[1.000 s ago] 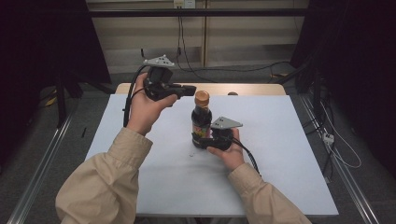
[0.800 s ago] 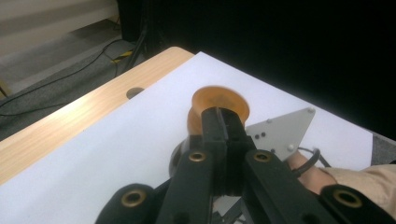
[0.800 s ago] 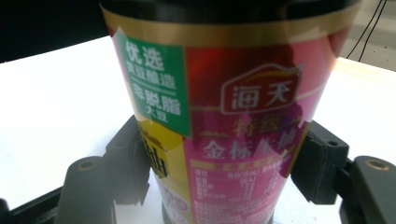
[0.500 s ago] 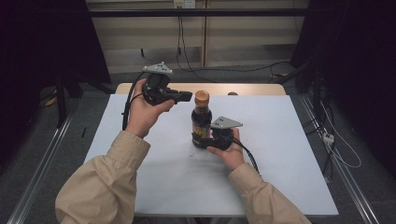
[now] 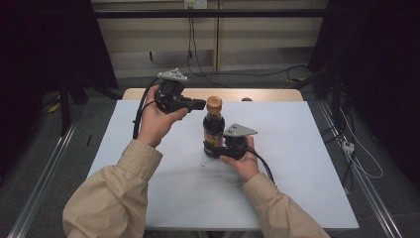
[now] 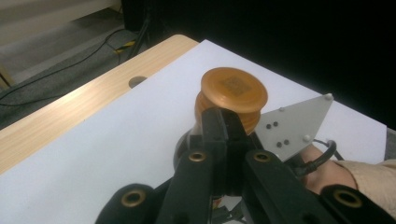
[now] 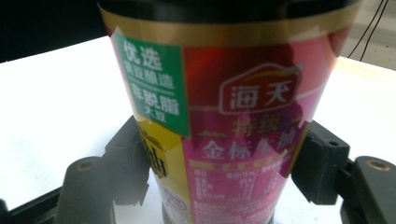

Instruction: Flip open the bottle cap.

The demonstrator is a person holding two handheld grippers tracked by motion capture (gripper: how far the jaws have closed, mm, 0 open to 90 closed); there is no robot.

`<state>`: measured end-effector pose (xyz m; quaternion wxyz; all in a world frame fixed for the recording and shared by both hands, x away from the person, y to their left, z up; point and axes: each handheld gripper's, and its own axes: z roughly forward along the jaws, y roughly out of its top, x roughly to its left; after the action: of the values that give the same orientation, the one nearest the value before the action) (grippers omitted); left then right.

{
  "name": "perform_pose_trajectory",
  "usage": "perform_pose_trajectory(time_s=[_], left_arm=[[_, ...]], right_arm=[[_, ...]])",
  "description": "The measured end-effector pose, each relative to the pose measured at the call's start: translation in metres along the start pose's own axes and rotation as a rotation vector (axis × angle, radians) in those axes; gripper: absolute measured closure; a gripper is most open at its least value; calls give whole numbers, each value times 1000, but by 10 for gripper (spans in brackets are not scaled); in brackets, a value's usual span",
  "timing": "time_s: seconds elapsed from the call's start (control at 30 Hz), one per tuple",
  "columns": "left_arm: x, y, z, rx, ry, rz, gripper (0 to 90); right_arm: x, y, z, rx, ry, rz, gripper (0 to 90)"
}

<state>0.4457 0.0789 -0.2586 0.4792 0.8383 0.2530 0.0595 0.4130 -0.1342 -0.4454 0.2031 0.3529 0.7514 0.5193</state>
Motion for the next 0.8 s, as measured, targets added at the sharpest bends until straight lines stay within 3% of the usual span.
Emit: perform_pose_trajectory(time_s=[0.2, 0.8], left_arm=[[1, -6, 5, 8, -4, -2, 900], [-3, 0, 6, 17, 9, 7, 900]], right_arm=[[0, 0, 0, 1, 0, 0, 305], [-1, -1, 0, -6, 1, 6, 305]])
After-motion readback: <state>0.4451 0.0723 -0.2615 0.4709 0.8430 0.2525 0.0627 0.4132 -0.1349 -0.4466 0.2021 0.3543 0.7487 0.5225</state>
